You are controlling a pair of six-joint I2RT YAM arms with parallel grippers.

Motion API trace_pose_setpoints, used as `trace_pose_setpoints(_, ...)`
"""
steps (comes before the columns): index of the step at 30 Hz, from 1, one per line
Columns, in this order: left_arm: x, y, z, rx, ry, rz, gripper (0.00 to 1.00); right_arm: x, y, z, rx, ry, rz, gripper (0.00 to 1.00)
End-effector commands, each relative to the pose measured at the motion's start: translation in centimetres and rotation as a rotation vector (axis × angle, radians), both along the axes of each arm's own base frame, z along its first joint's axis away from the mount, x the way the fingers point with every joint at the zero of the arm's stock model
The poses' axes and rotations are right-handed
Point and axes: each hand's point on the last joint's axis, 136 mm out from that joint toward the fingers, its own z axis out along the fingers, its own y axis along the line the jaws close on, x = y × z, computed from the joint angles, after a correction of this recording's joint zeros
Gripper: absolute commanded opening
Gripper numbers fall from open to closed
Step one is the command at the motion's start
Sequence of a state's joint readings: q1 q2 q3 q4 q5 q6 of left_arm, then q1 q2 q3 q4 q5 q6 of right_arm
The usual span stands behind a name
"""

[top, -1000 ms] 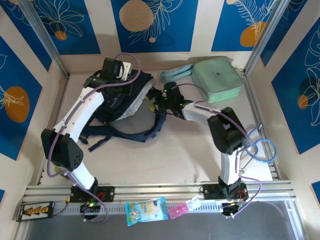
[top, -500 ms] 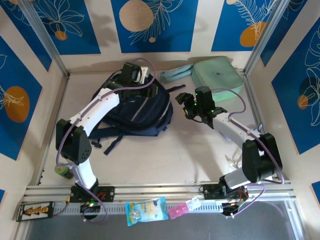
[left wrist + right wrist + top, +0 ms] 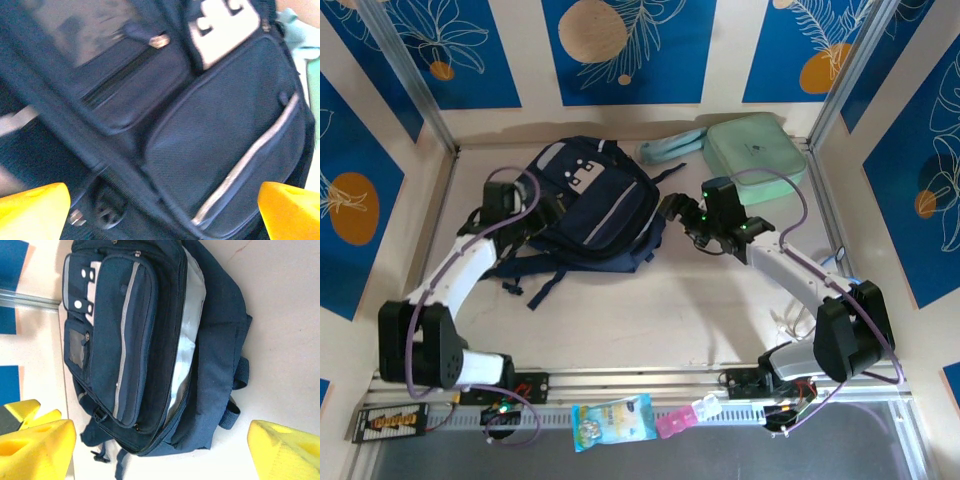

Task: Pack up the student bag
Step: Rotate the student bag at the top-center of the table.

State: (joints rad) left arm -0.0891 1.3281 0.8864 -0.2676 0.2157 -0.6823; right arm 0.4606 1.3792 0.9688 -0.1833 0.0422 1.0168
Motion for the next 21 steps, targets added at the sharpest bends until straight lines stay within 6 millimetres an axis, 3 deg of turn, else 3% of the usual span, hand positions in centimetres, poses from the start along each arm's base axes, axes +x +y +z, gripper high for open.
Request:
trace_pose_setpoints(1, -0.8, 1.1, -0.9, -0.181, 0.003, 0.104, 0.96, -0.2, 0.5, 0.1, -0.025, -0.004, 0.025, 0.89)
trace_pose_setpoints(5, -1.1, 2.7, -3.3, -0.286, 0.038, 0.186, 0.94, -0.2, 1.4, 0.0, -0.023, -0.001, 0.043, 0.89)
trace_pose_setpoints(12, 0.4, 3.7, -5.3, -0.323, 0.106, 0.272, 0.59, 0.0, 2.3, 0.0, -0.009, 0.013, 0.06, 0.86)
trace_pose_setpoints(21, 1.3, 4.8, -7.8, -0.289, 0.147, 0.353, 0.38, 0.1, 2.6, -0.2, -0.014, 0.023, 0.067, 0.85)
